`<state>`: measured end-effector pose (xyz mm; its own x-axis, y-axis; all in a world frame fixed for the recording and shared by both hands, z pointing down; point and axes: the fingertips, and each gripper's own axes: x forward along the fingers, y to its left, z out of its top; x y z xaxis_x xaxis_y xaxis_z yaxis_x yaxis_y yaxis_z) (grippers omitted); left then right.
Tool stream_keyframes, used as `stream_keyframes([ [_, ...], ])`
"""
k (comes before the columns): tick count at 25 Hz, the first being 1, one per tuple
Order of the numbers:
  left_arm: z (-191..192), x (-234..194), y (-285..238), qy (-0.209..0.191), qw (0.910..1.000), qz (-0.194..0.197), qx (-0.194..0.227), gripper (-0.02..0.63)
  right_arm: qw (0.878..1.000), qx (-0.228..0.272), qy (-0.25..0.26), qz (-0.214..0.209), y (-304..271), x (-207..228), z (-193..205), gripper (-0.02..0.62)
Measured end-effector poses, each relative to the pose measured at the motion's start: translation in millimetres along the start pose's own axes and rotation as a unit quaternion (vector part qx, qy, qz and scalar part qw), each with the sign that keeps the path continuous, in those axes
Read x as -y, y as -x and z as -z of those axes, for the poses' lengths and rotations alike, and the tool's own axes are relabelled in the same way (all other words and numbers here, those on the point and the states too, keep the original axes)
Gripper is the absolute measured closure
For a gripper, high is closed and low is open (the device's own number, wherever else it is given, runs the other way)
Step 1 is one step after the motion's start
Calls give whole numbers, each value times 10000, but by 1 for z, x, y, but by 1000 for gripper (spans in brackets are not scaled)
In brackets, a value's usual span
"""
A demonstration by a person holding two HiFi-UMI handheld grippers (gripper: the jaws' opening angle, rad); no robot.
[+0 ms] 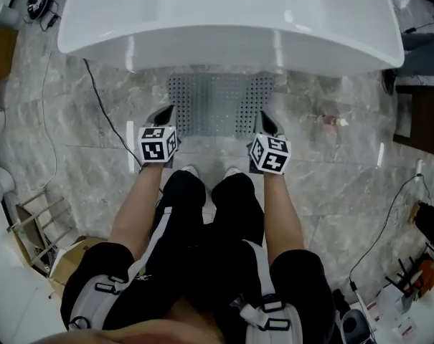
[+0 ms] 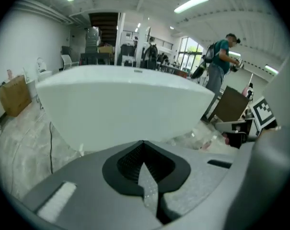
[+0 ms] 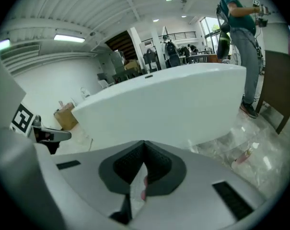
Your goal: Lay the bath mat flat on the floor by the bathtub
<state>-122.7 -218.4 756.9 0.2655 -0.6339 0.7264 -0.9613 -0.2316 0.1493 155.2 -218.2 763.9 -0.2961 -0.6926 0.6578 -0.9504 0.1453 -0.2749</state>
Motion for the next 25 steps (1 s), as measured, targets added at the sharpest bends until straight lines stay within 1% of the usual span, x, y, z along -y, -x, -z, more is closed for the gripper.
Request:
stream_keyframes([
  [2, -64, 27, 62, 103, 9993, 156, 336, 603, 9994, 188, -175, -232, 61, -34, -56, 589],
  [4, -120, 48, 130, 134, 9977, 294, 598, 603, 9981, 497, -25, -376, 125, -73, -112, 589],
  [7, -199, 75, 227, 132, 9938, 386, 1038, 603, 9920, 1161, 377, -333, 220, -113, -201, 589],
  [9, -253, 87, 280, -51, 9891, 379, 1422, 603, 9838, 1721, 439, -224, 272, -132, -261, 589],
  [11, -305, 93, 327, -321, 9805, 324, 1910, 603, 9706, 2342, 545, -95, 318, -151, -320, 589],
  [14, -364, 107, 390, -641, 9618, 182, 2656, 603, 9477, 3120, 677, 16, 380, -172, -385, 589],
  [16, -387, 119, 427, -884, 9487, 116, 3032, 603, 9369, 3426, 700, 25, 412, -181, -406, 589],
  [19, -400, 138, 465, -1080, 9351, 253, 3364, 603, 9282, 3633, 804, 51, 444, -189, -411, 589],
  [21, -399, 149, 481, -1110, 9304, 362, 3474, 603, 9251, 3705, 832, 55, 459, -190, -405, 589],
  [25, -390, 165, 499, -991, 9260, 489, 3609, 603, 9239, 3734, 831, 20, 476, -186, -390, 589],
])
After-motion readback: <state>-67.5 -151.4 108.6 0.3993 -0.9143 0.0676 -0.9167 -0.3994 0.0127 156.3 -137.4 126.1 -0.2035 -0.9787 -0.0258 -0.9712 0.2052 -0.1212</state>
